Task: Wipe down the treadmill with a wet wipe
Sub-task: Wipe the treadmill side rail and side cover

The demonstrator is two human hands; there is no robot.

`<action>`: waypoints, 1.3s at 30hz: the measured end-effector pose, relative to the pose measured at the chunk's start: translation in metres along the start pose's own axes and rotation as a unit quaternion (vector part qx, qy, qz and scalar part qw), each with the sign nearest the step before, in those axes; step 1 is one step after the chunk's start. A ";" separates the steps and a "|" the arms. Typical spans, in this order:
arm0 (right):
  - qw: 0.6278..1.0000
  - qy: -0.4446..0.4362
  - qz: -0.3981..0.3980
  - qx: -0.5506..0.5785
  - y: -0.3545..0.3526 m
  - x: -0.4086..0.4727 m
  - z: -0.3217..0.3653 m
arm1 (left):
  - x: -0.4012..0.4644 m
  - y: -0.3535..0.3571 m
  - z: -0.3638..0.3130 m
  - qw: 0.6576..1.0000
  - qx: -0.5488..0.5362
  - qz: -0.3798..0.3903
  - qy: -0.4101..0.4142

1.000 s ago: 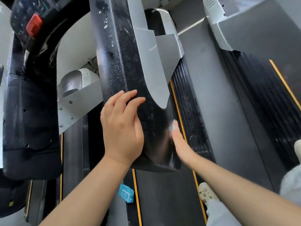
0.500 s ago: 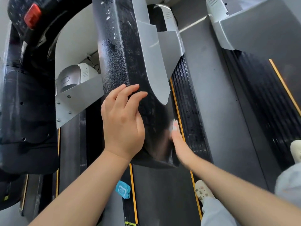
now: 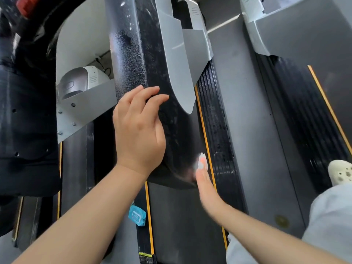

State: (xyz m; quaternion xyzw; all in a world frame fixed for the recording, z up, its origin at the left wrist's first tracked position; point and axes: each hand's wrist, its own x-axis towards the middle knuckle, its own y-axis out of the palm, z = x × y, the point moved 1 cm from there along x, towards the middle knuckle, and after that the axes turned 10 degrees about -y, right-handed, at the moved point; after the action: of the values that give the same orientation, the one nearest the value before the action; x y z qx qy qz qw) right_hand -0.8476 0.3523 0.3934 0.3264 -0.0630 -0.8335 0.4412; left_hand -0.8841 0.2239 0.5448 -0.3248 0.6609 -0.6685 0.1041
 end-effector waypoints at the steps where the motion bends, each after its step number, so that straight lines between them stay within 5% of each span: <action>1: 1.000 0.001 0.008 0.012 0.006 -0.018 0.000 | 0.000 0.000 0.000 1.000 0.000 -0.001 0.000; 8: 0.979 -0.176 0.054 -0.087 0.014 -0.013 0.023 | 0.000 0.001 0.000 1.000 -0.001 -0.004 0.004; 15: 1.000 0.004 0.009 0.024 0.014 -0.032 0.000 | 0.000 0.000 0.000 1.000 0.000 -0.003 0.005; 20: 0.998 -0.019 0.016 0.052 0.024 -0.041 0.007 | -0.001 0.000 0.000 1.000 -0.004 -0.006 0.004; 27: 0.996 0.085 -0.015 0.029 0.002 -0.003 -0.006 | -0.001 0.001 0.000 1.000 -0.009 -0.013 0.003; 34: 1.000 -0.019 0.002 -0.007 0.023 -0.037 0.010 | -0.001 0.001 0.001 1.000 -0.013 -0.017 0.003; 37: 0.993 0.031 -0.014 0.116 0.004 -0.002 0.009 | -0.001 0.002 0.000 1.000 -0.012 -0.018 0.003; 39: 0.996 0.064 -0.021 0.055 -0.011 0.008 0.000 | -0.001 0.002 0.000 1.000 -0.010 -0.020 0.004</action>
State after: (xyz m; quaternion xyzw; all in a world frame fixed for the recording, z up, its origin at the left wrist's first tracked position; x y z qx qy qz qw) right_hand -0.8583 0.3522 0.3854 0.4044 -0.0730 -0.8152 0.4082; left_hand -0.8832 0.2241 0.5429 -0.3362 0.6611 -0.6653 0.0850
